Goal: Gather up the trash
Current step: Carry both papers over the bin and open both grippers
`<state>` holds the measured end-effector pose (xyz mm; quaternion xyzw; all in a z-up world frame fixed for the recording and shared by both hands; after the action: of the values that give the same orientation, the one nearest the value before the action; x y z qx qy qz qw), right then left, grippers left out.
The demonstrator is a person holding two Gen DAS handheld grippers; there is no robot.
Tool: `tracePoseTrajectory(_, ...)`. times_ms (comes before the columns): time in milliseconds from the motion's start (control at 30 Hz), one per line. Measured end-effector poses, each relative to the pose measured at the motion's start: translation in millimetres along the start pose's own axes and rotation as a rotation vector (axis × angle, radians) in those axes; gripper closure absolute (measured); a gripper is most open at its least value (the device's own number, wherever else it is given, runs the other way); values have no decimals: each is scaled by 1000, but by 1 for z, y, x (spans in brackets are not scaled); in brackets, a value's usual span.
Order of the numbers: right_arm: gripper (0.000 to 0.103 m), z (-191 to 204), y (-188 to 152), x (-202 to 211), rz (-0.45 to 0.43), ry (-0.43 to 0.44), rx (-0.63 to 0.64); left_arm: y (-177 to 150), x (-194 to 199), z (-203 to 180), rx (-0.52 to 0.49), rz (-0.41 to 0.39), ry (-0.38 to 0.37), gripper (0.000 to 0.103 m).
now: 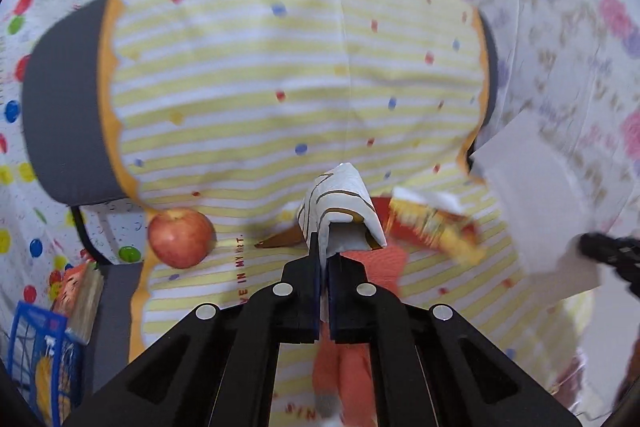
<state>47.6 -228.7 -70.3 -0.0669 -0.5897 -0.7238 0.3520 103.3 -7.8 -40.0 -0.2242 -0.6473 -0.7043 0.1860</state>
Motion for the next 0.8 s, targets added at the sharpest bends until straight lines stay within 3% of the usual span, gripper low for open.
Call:
tracePoseTrajectory(133,100,8,-6,13,-12,17,0,-8,43,-1,51,-30,-20,100)
tracePoseTrajectory(433,100,10,-37,44,-7,8,-26,-51,91,-30,73,-28,-86,100)
tracePoseTrajectory(567,100,4,-56,64,-13,-26,-53,-68,103,-58,35,-27,-120,100)
tracePoseTrajectory(800,100,-17,-94,110,-11,-126,-101,-90,121,-116,-42,-27,-244,100)
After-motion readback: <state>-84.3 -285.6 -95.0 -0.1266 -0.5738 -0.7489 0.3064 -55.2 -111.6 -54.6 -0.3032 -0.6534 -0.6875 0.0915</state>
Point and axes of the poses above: each gripper's, at about its wrist camera, not at the fingertips, and x roughly against the way its jaws point, z to its left, y to its top, the point moved 5 cm from there along -x, roughly the way its jaws point, and after that the axes turned 10 degrees about y, right-handed, at the moved point
